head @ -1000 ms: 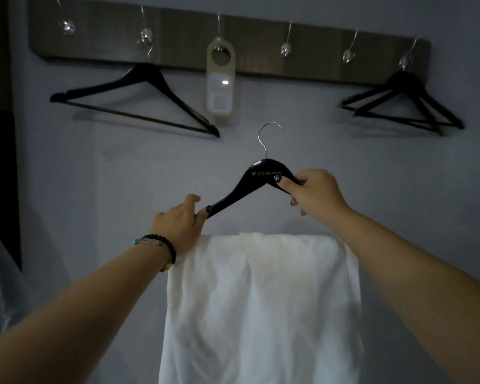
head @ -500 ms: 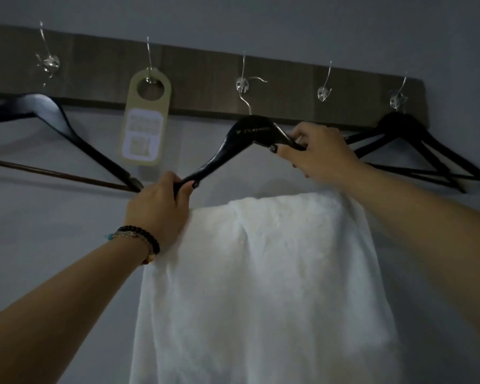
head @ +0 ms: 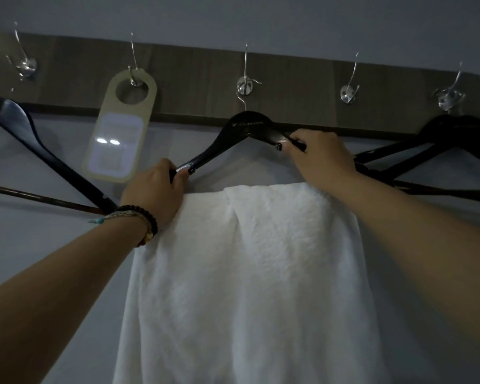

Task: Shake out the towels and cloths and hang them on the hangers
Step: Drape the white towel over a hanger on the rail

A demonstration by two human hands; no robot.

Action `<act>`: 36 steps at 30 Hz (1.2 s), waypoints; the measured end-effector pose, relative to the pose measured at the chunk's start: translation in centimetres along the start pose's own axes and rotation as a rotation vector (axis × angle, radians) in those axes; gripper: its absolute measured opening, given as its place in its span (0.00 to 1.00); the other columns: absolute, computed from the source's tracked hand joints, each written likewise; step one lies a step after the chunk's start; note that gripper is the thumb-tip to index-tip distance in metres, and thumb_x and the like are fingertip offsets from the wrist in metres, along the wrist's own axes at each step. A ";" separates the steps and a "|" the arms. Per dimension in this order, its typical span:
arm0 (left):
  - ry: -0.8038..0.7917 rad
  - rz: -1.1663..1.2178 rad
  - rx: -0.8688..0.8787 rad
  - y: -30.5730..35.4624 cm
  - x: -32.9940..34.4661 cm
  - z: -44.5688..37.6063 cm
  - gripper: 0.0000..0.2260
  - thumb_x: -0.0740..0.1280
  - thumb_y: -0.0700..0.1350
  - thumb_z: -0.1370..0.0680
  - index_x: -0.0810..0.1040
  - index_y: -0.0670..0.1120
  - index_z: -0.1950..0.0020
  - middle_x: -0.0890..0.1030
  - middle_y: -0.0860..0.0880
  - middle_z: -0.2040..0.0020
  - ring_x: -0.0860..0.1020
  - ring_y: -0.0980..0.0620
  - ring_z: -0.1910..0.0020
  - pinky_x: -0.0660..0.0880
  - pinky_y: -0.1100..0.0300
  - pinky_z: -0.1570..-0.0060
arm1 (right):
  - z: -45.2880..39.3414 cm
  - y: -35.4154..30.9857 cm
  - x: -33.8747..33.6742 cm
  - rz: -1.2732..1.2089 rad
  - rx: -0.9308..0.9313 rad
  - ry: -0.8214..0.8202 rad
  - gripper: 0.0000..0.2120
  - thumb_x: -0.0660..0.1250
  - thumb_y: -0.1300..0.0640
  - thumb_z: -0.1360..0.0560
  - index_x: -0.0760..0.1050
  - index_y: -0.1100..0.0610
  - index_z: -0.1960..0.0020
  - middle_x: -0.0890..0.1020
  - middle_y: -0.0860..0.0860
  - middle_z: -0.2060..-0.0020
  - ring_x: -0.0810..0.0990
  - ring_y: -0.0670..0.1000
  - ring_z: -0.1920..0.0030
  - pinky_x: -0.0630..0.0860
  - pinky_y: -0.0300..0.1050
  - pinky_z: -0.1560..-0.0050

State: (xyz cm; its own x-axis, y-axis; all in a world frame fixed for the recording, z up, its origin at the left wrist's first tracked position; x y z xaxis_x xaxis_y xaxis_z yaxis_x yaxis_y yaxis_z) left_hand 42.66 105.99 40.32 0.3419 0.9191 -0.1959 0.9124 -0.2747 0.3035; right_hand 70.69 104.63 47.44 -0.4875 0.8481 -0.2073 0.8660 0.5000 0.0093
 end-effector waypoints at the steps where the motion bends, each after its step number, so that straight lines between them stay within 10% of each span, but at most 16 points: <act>1: 0.001 0.000 0.004 0.0 0.2 -0.1 0.15 0.54 0.58 0.19 0.70 0.48 0.50 0.74 0.48 0.63 0.73 0.48 0.66 0.69 0.55 0.65 | 0.1 0.3 0.3 0.002 -0.002 0.003 0.13 0.61 0.43 0.22 0.79 0.51 0.48 0.80 0.51 0.61 0.78 0.55 0.57 0.68 0.45 0.62; 7: 0.019 0.095 0.025 -1.2 0.8 1.2 0.14 0.56 0.58 0.20 0.72 0.49 0.50 0.76 0.49 0.61 0.74 0.51 0.65 0.68 0.57 0.66 | 2.2 -0.1 0.9 0.029 -0.078 0.075 0.16 0.61 0.44 0.21 0.79 0.56 0.51 0.79 0.52 0.62 0.75 0.54 0.62 0.65 0.45 0.66; 12: 0.238 0.180 -0.028 -3.0 -1.8 3.1 0.17 0.66 0.52 0.23 0.71 0.45 0.38 0.71 0.42 0.38 0.69 0.43 0.39 0.66 0.48 0.37 | 3.7 -0.7 -0.3 0.104 -0.011 0.233 0.16 0.66 0.49 0.24 0.75 0.58 0.41 0.74 0.57 0.42 0.71 0.59 0.40 0.67 0.52 0.42; 16: 0.302 0.338 -0.194 -6.0 -2.4 7.6 0.17 0.66 0.52 0.23 0.68 0.43 0.41 0.67 0.43 0.39 0.67 0.47 0.41 0.65 0.55 0.38 | 10.1 1.4 -3.8 -0.017 0.154 0.517 0.16 0.68 0.53 0.29 0.72 0.60 0.46 0.72 0.59 0.43 0.71 0.60 0.41 0.66 0.49 0.43; 20: -0.007 0.535 -0.426 -8.4 0.8 9.2 0.15 0.62 0.58 0.22 0.70 0.45 0.51 0.73 0.51 0.58 0.73 0.48 0.56 0.71 0.55 0.57 | 13.5 5.7 -1.8 -0.342 0.496 0.359 0.17 0.71 0.46 0.29 0.70 0.57 0.52 0.72 0.50 0.51 0.74 0.49 0.53 0.69 0.35 0.60; 24: -0.119 0.577 -0.442 -7.3 0.2 7.8 0.18 0.61 0.60 0.22 0.77 0.45 0.52 0.79 0.48 0.53 0.76 0.45 0.52 0.75 0.52 0.48 | 13.4 5.9 -0.5 -0.391 0.584 0.122 0.23 0.70 0.48 0.26 0.62 0.53 0.72 0.68 0.48 0.75 0.67 0.43 0.75 0.63 0.37 0.73; 28: -0.121 0.633 -0.502 -7.2 -0.5 6.8 0.17 0.61 0.56 0.22 0.79 0.43 0.49 0.81 0.44 0.49 0.78 0.43 0.49 0.75 0.49 0.42 | 13.4 5.5 -0.4 -0.568 0.679 0.041 0.07 0.69 0.50 0.25 0.76 0.53 0.56 0.81 0.49 0.56 0.80 0.50 0.51 0.77 0.43 0.49; 33: -0.076 0.687 -0.581 -7.9 -0.8 7.6 0.14 0.61 0.53 0.20 0.75 0.44 0.58 0.75 0.49 0.61 0.75 0.45 0.54 0.72 0.57 0.51 | 13.1 6.4 -4.4 -0.425 0.752 0.137 0.13 0.67 0.53 0.24 0.78 0.62 0.46 0.81 0.53 0.49 0.79 0.52 0.48 0.71 0.38 0.54; 36: -0.058 0.705 -0.628 -7.6 -1.2 7.5 0.15 0.62 0.52 0.20 0.77 0.40 0.47 0.76 0.48 0.57 0.75 0.44 0.50 0.69 0.58 0.51 | 13.0 6.5 -6.1 -0.332 0.796 0.175 0.10 0.66 0.54 0.24 0.79 0.61 0.50 0.82 0.56 0.51 0.80 0.55 0.48 0.69 0.38 0.56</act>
State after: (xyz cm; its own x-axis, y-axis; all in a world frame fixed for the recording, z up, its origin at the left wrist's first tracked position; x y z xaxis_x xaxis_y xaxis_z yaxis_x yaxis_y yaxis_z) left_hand 36.99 104.85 31.30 0.7948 0.5787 0.1831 0.2087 -0.5437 0.8129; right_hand 80.74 100.40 36.07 -0.6817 0.7278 0.0750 0.4653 0.5104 -0.7232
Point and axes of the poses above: each hand's wrist, its own z-axis away from the middle knuckle, its own x-axis out of the palm, y = z × x, the point moved 10 cm from there along -z, towards the middle knuckle
